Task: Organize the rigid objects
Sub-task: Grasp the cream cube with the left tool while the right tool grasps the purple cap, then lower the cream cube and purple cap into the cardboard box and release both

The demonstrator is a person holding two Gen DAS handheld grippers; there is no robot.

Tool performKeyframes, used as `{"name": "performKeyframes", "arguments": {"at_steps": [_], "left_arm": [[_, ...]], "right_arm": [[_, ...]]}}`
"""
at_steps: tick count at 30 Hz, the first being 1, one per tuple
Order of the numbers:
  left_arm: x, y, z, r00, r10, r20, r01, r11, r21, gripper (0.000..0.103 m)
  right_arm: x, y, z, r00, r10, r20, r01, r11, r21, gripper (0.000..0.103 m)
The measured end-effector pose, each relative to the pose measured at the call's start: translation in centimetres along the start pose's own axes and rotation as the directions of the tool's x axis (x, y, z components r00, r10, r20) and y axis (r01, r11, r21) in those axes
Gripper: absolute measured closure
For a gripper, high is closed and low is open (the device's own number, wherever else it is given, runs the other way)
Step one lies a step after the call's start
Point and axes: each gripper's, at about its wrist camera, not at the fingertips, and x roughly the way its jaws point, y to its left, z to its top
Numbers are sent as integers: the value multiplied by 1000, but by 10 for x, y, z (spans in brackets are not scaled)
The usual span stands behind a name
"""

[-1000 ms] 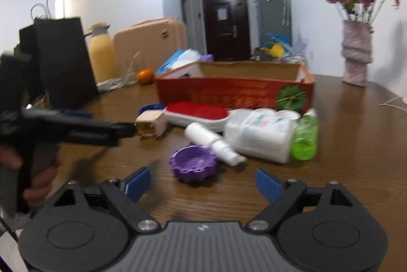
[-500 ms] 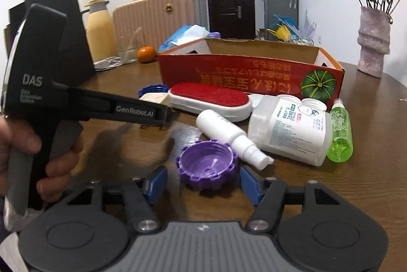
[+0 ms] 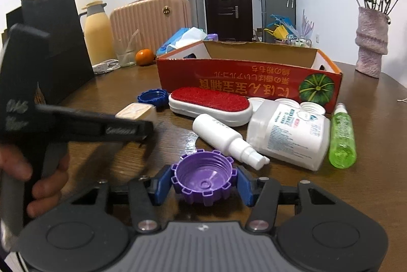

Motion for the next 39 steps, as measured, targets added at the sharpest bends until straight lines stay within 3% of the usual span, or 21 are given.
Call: {"name": "performKeyframes", "arguments": {"at_steps": [12,18,30,39], "left_arm": [[-159,-21,-52,983,14,185,-10,1000,-26,63],[-197,-27,-61,975,-5,224,12,999,-30,63],[-181,-30,-45,968,-23,251,24,1000,-1,63],[-119,-14,37,961,-43,273,33,999,42,63]], "right_arm": [[-110,13,-27,986,-41,160,44,999,-16,50],[-154,10,-35,972,-79,223,81,997,-1,50],[-167,-1,-21,958,-111,264,118,993,-11,50],[-130,-46,56,950,-74,303,90,995,-40,50]]}}
